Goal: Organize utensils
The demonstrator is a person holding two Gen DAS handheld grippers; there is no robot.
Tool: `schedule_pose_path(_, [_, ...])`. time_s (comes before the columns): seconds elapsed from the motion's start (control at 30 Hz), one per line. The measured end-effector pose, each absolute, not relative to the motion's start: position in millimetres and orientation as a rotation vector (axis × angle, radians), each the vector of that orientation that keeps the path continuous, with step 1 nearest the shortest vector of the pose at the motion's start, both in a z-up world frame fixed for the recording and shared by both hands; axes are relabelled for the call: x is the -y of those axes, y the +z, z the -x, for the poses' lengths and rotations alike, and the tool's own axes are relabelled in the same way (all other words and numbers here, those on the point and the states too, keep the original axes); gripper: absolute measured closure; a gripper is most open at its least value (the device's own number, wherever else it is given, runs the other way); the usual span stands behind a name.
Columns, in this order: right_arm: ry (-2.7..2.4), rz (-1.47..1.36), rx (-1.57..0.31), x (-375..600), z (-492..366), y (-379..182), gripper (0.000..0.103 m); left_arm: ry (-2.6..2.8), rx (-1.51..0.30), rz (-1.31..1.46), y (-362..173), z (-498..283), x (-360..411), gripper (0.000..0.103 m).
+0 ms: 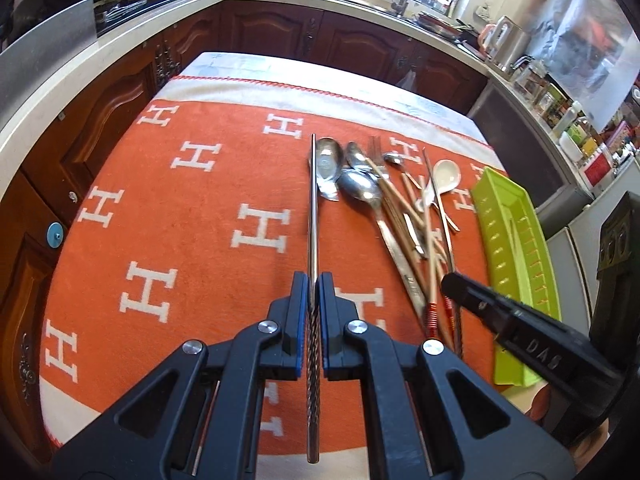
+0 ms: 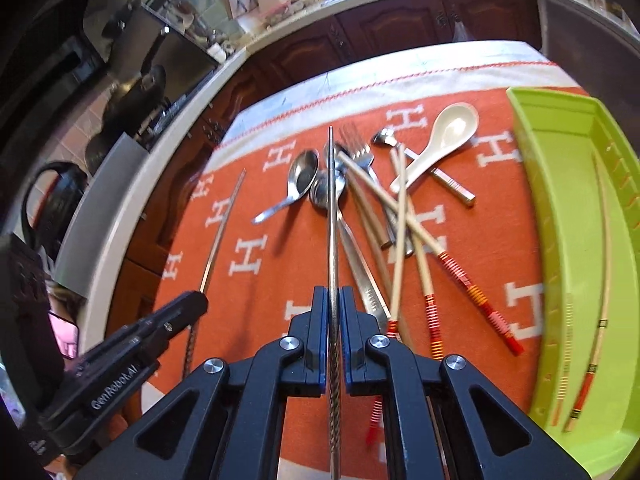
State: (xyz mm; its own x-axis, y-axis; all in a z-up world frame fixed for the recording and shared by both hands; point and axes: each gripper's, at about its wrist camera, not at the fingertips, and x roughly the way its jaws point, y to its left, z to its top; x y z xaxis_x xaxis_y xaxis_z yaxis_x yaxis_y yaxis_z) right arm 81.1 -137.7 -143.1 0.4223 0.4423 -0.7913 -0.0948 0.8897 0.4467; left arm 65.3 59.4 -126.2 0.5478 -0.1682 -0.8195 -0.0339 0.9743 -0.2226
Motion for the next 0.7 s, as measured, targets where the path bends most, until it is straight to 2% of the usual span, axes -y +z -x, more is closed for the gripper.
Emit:
schedule_pose_path(0.4, [0.287,-0.458,-1.029,211,-66,-110,0.098,-0.223,-0.983,0.143,-98,-56,-1,0.100])
schedule_pose_path(0.7, [0.139,-0.460,-0.991,287,-60,-83,0.098,-0.454,-1.040,0.135,-63,-88,83,0.100])
